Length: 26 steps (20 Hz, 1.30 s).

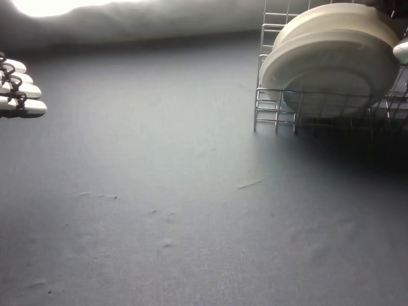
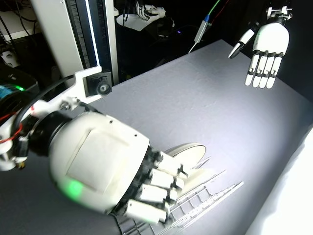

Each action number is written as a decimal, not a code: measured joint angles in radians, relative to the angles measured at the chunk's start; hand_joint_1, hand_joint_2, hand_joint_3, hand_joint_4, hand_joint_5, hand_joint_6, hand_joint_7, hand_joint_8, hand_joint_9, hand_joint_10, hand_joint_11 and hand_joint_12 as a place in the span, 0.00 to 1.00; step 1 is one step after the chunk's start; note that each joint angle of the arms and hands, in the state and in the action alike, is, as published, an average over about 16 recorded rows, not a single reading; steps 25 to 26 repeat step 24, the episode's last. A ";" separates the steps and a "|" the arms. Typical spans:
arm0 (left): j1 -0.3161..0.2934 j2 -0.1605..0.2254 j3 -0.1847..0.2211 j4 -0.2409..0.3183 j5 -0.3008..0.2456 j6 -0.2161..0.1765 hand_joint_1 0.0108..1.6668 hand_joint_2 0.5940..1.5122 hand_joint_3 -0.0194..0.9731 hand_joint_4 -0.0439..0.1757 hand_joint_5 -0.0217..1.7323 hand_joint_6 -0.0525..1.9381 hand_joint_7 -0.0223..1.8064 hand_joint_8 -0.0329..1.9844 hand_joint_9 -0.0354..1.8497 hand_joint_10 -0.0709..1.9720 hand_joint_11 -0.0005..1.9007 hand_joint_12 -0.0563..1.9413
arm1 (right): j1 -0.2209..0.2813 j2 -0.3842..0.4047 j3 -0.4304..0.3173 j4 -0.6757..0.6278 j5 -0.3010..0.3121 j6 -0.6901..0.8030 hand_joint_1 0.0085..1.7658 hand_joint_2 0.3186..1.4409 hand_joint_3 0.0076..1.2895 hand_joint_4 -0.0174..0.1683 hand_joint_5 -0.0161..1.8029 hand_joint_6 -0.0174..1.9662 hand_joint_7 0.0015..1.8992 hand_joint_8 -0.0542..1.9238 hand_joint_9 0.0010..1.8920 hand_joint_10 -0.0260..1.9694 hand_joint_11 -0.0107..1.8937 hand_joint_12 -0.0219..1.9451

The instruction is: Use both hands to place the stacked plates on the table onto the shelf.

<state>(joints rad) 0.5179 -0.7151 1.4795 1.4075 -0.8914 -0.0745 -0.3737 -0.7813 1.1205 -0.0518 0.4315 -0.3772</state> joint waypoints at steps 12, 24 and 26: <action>-0.029 0.003 -0.042 0.021 -0.018 -0.110 0.00 0.60 0.03 0.22 0.02 0.04 0.02 0.01 0.03 0.04 0.01 0.03 | 0.022 -0.016 -0.012 -0.250 0.066 -0.002 0.62 0.68 0.00 0.08 0.33 0.02 0.33 0.04 0.30 0.04 0.01 0.65; -0.045 -0.011 -0.036 0.020 -0.049 -0.164 0.00 0.60 0.03 0.22 0.02 0.04 0.02 0.02 0.03 0.04 0.01 0.03 | 0.066 -0.046 -0.059 -0.664 0.169 -0.005 0.61 0.68 0.00 0.09 0.35 0.02 0.33 0.04 0.30 0.04 0.01 0.65; -0.045 -0.011 -0.036 0.020 -0.049 -0.164 0.00 0.60 0.03 0.22 0.02 0.04 0.02 0.02 0.03 0.04 0.01 0.03 | 0.066 -0.046 -0.059 -0.664 0.169 -0.005 0.61 0.68 0.00 0.09 0.35 0.02 0.33 0.04 0.30 0.04 0.01 0.65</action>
